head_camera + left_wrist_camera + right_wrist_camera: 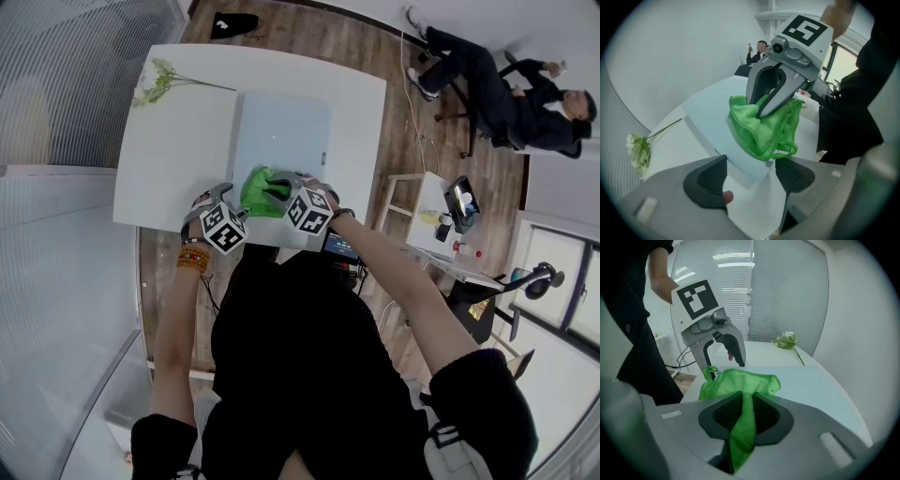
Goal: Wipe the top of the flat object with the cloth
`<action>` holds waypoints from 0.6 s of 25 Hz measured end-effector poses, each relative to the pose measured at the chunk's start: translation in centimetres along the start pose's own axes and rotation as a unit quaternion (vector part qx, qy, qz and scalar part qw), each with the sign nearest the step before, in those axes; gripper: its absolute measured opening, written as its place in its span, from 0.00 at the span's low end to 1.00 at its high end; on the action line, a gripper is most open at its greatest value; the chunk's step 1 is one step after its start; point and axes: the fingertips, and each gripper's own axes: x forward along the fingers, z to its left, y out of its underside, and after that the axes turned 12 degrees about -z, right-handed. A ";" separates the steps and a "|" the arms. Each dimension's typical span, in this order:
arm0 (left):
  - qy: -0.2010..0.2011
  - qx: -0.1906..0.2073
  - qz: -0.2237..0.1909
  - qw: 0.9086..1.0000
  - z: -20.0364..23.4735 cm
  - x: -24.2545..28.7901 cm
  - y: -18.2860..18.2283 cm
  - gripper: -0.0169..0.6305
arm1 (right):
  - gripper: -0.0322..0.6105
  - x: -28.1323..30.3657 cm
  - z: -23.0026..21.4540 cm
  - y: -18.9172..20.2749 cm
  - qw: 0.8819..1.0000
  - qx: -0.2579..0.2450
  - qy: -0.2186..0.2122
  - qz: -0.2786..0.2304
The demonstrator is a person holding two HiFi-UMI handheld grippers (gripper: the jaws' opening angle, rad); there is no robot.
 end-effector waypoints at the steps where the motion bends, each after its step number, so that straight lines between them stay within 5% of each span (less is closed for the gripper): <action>1: 0.000 0.000 0.000 1.000 0.0 0.0 0.0 0.53 | 0.19 0.0 0.1 0.0 1.000 -0.001 0.000 -0.002; 11: -0.002 -0.004 -0.006 1.000 0.1 0.3 -0.2 0.53 | 0.20 -0.7 -0.9 -1.1 0.997 0.065 -0.027 -0.012; 15: -0.007 -0.004 -0.012 1.000 0.2 0.7 -1.0 0.53 | 0.20 -1.5 -5.0 -3.5 0.990 0.118 0.012 -0.069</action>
